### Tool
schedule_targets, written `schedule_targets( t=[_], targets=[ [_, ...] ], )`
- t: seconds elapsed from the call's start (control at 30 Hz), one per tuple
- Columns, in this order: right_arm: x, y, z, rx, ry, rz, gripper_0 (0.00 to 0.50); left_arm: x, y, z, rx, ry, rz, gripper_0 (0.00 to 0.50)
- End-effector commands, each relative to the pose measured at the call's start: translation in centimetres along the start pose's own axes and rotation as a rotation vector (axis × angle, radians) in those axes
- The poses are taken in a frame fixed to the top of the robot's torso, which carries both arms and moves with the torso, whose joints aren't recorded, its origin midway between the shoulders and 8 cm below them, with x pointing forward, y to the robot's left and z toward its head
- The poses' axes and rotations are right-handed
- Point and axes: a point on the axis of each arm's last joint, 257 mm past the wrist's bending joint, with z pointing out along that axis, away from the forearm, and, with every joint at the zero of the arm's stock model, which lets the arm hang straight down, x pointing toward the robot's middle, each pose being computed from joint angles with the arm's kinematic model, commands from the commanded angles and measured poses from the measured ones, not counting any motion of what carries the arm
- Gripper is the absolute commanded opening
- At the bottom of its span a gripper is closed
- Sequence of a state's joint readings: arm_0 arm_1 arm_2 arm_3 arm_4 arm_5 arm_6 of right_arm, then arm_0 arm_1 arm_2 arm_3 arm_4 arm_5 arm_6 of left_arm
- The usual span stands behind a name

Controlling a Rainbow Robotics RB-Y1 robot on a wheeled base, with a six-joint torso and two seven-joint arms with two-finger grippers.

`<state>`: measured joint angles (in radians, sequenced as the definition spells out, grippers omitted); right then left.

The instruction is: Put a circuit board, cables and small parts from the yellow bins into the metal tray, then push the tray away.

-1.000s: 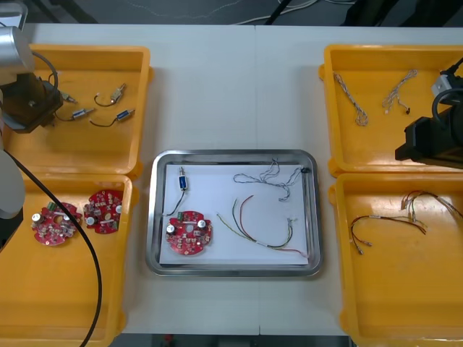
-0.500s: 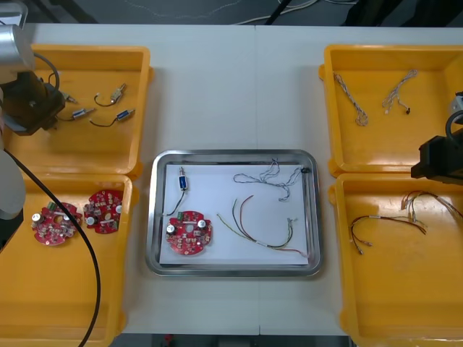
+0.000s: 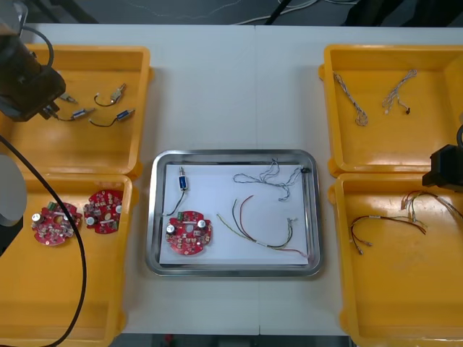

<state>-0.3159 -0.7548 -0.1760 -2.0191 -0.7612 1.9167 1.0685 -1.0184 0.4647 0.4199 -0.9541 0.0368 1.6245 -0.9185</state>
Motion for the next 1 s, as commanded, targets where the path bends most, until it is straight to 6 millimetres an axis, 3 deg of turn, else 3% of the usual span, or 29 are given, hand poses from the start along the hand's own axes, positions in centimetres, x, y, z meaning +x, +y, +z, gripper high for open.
schedule_targets(
  t=[0.03, 0.47, 0.7, 1.0],
  targets=[
    [-1.1, -2.0, -1.6, 0.045, -0.051, 0.05, 0.5, -2.0, 1.1, -3.1, -0.01, -0.055, 0.054, 0.0],
    [-1.2, -2.1, -1.7, 0.05, -0.054, 0.043, 0.5, 0.1, 2.3, -7.3, -0.007, -0.053, 0.164, 0.0],
    [-1.2, -2.1, -1.7, 0.05, -0.054, 0.043, 0.5, 0.4, 1.2, -9.0, 0.052, -0.126, 0.296, 0.0],
    [-1.2, -2.1, -1.7, 0.05, -0.054, 0.043, 0.5, 3.8, -1.0, -9.7, 0.143, -0.133, 0.437, 0.0]
  ],
)
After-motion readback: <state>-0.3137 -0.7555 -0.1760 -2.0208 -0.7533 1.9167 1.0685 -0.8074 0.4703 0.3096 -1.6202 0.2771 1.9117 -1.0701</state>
